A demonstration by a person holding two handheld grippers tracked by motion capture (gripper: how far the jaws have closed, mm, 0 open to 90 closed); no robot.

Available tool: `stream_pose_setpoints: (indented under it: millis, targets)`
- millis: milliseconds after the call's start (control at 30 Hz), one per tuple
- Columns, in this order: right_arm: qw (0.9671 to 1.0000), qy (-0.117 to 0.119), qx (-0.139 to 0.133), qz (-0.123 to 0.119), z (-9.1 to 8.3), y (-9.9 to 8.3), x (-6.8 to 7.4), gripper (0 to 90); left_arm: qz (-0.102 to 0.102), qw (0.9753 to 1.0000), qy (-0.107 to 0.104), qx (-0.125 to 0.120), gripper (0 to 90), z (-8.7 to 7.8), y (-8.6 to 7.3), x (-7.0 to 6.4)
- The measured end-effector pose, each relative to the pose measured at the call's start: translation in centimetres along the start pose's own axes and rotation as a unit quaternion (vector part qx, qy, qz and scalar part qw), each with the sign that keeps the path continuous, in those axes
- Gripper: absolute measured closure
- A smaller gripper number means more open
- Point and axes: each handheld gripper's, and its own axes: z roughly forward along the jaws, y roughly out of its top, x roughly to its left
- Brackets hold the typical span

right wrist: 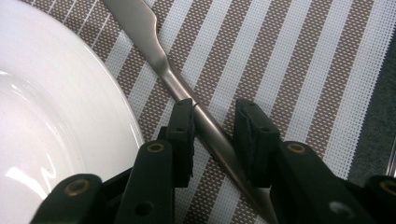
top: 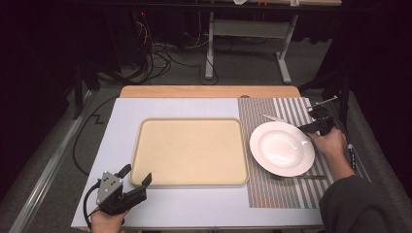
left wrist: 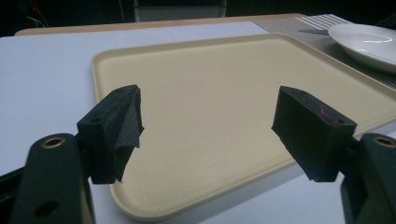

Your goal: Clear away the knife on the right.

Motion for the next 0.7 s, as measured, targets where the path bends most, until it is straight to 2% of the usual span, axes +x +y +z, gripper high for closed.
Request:
stream_pose_setpoints:
  millis: [100, 267, 367, 467, 700]
  targets:
    - [1.0, 0.002, -0.002, -0.009, 0.1, -0.3, -0.1, 65.3, 0.0, 1.0, 0.001, 0.001, 24.9, 0.0, 0.0, 0.0]
    - [1.0, -0.002, 0.001, -0.009, 0.1, -0.2, 0.0, 67.1, -0.001, 1.0, 0.001, -0.001, 24.9, 0.0, 0.0, 0.0]
    - [0.9999, -0.012, 0.006, -0.009, -0.1, -0.5, -0.1, 72.5, -0.001, 1.0, 0.0, -0.001, 24.9, -0.1, 0.0, 0.0]
    - [0.9999, -0.012, 0.003, -0.005, -0.3, -1.0, -0.3, 75.7, 0.001, 1.0, 0.0, 0.001, 24.9, 0.0, 0.0, 0.0]
    - [0.9998, -0.019, 0.008, -0.007, -0.6, -1.4, -0.3, 78.0, 0.002, 1.0, 0.001, 0.001, 24.9, 0.0, 0.0, 0.0]
